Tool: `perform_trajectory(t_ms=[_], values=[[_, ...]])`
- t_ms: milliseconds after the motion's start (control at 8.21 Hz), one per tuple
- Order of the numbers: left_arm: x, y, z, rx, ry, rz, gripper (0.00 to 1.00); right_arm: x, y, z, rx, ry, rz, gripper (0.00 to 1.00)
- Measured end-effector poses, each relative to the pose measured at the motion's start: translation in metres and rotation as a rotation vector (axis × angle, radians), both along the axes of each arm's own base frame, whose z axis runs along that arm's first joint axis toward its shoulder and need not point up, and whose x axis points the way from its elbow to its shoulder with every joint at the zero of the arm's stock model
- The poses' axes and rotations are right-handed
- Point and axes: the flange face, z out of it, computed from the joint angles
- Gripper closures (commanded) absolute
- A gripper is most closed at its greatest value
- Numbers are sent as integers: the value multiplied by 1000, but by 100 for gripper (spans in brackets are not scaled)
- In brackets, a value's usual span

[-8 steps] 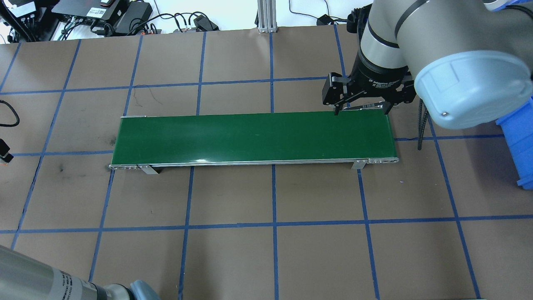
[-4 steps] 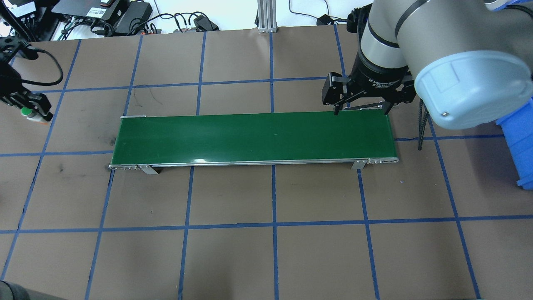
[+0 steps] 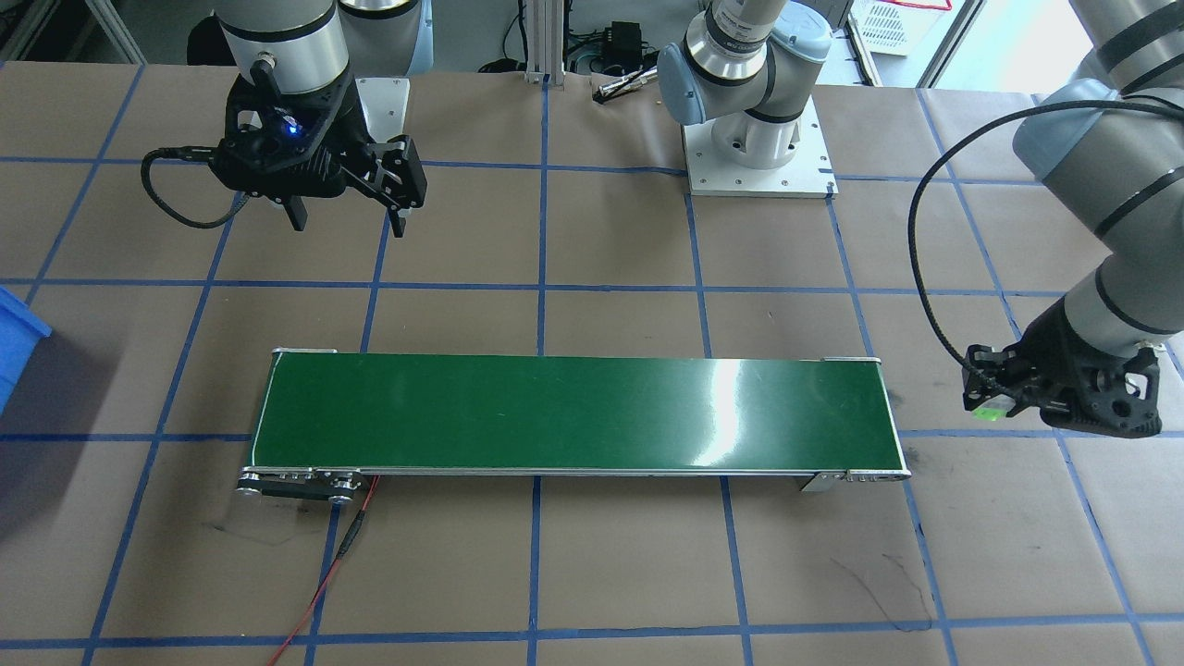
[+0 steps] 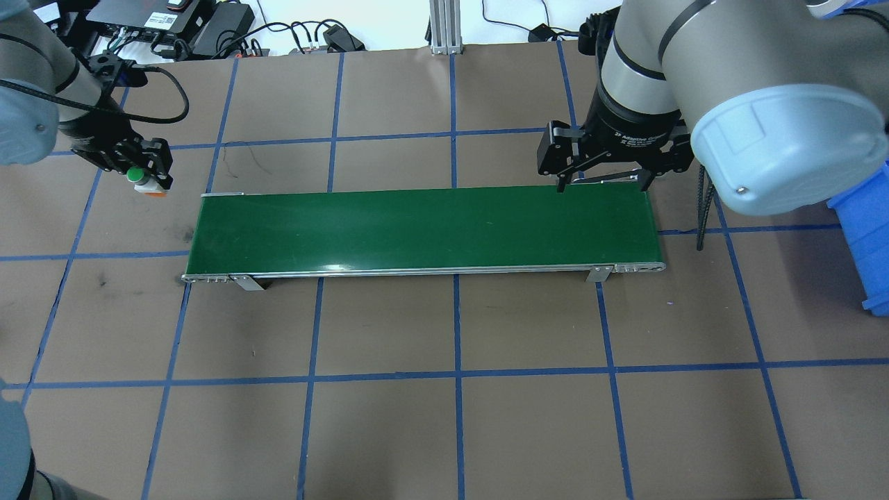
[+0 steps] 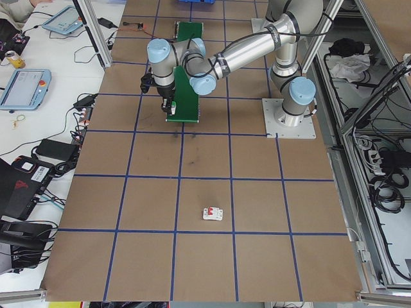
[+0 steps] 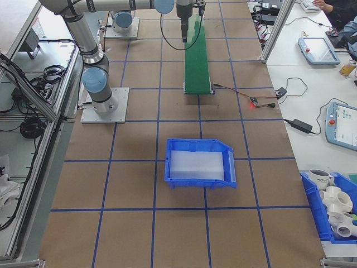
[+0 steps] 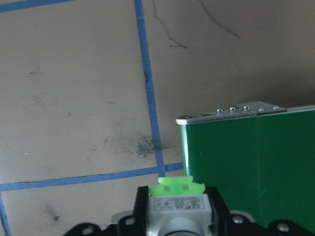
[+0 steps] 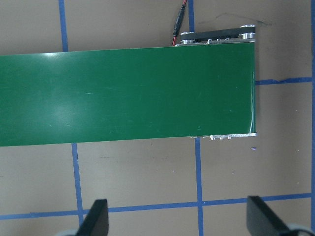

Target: Move button from left to right

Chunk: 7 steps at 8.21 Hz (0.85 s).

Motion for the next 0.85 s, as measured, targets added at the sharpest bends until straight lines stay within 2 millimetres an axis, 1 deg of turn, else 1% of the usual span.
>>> perform_trajectory(t_ms=[244,365,609,853], values=[[-27,-8,-19,15,12,69,100,0,0,0,-1,0,1,0],[-33,-7,-29,30,15,85,100,0,0,0,-1,0,1,0],[-38,-3,-45,58,22,132,100,0,0,1,-1,0,1,0],[-41,0,-57,80,26,162,100,0,0,1,-1,1,1,0]])
